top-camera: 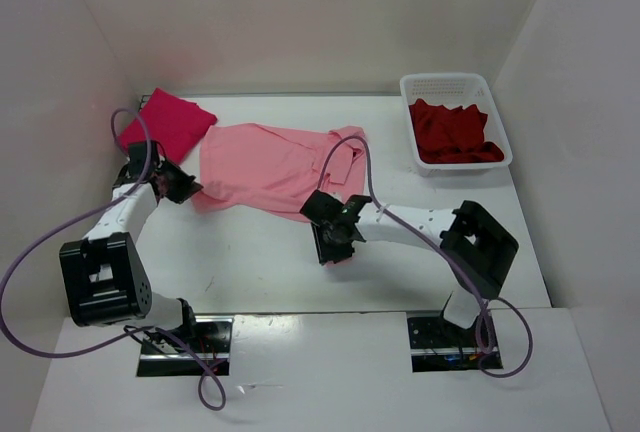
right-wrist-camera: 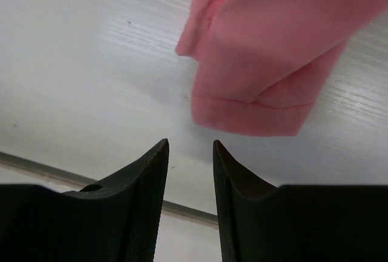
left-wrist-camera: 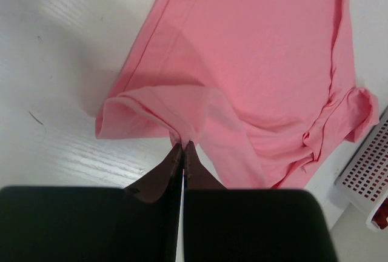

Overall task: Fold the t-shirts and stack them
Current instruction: Flatten out the tshirt

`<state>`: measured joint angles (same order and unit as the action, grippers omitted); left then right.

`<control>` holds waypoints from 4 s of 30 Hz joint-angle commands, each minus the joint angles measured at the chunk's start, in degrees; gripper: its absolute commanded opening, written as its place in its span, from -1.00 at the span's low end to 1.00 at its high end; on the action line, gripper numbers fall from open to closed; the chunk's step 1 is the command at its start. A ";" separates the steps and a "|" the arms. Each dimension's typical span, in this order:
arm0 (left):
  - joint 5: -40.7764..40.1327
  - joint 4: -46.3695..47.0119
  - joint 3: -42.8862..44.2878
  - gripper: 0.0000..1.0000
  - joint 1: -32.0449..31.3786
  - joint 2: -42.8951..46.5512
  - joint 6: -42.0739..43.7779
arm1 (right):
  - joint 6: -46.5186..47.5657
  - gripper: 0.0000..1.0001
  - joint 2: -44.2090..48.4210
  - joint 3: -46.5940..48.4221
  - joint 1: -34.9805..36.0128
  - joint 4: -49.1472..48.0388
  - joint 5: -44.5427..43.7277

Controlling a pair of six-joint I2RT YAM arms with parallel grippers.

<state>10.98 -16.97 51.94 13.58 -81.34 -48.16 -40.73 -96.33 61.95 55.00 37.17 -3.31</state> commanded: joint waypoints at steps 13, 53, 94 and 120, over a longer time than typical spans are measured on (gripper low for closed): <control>4.05 2.12 -5.44 -1.00 0.04 3.90 2.19 | -0.49 -0.14 -6.05 2.12 0.02 -1.66 -5.83; 5.10 0.54 -6.95 -1.00 -0.57 6.71 2.19 | -4.62 -0.92 -3.35 2.29 1.25 -0.34 -10.14; 0.18 -3.95 38.14 -1.00 -0.49 0.50 -1.41 | 15.95 -0.93 1.00 68.26 -31.35 5.99 -4.71; 6.86 4.48 40.03 -1.00 4.43 -4.37 -5.11 | 11.02 -0.95 13.43 39.61 -44.02 -5.96 8.67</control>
<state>16.32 -16.21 99.44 17.74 -88.99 -54.13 -31.68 -86.11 114.96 11.00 35.70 4.80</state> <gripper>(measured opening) 0.007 0.029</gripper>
